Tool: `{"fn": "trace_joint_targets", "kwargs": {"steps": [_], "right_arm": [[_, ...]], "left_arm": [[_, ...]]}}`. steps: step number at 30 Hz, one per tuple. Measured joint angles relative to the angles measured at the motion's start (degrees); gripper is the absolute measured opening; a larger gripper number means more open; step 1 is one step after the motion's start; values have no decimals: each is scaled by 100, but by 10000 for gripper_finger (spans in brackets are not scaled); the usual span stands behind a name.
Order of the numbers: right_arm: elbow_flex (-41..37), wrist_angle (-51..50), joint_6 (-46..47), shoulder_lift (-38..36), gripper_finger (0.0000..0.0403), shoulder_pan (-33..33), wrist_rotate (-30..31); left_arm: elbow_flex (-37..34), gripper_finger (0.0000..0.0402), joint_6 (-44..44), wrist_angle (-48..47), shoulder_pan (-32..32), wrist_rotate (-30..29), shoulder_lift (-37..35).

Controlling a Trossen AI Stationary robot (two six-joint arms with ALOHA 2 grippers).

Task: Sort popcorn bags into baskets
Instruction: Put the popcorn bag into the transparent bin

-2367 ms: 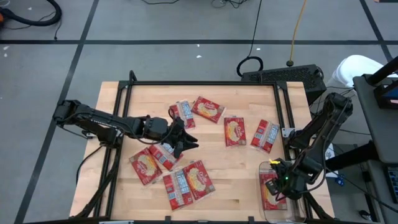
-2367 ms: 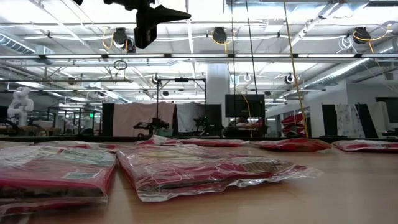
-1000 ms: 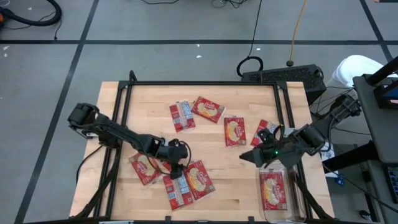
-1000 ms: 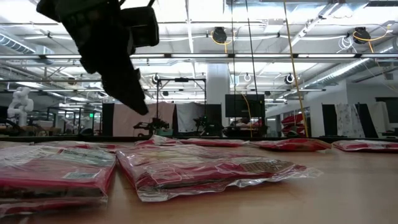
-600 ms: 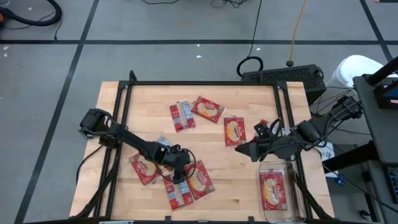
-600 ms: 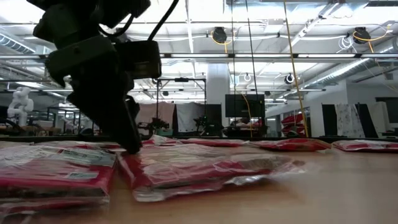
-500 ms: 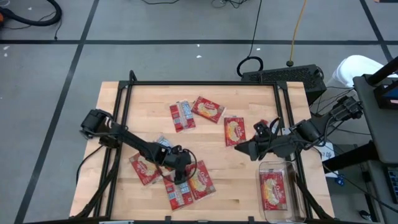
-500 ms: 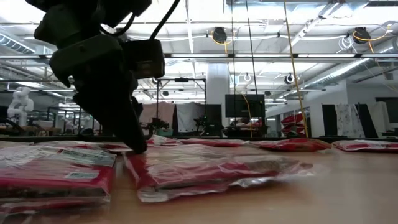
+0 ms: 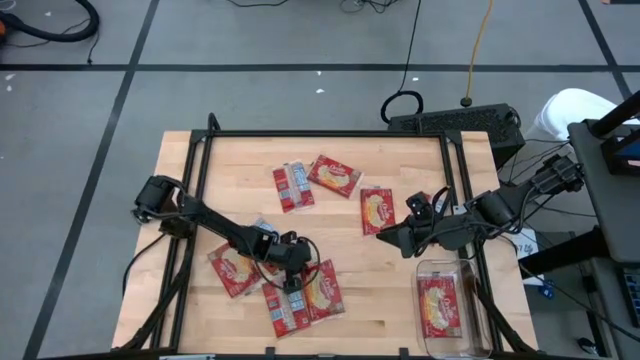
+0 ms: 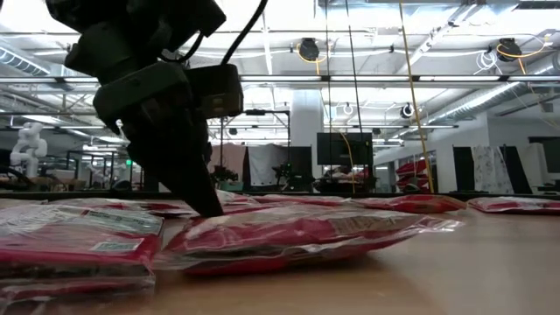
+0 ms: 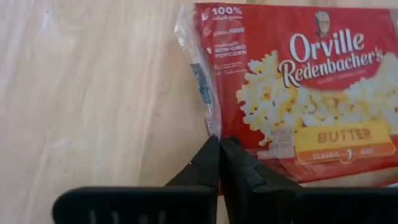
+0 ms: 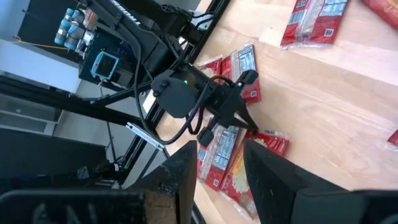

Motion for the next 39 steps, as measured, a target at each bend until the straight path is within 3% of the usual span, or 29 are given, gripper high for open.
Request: {"fn": "trace_joint_targets", "kwargs": {"steps": [10, 16, 23, 32, 39], "right_arm": [[-227, 0, -284, 38, 126, -108, 63], [-321, 426, -618, 285, 141, -304, -661], [-323, 947, -1485, 1138, 163, -599, -1469], [-500, 1020, -2991, 2202, 223, -1072, -2432], [-1400, 2713, -3407, 2289, 251, -1421, -2914]], "left_arm": [[17, 3, 286, -477, 256, -152, -611], [40, 2, 353, -371, 271, -381, -1008], [38, 1, 671, -316, 275, -559, -1250], [34, 1, 1005, -91, 257, -564, -1243], [36, 0, 1273, 352, 176, -568, -1243]]}}
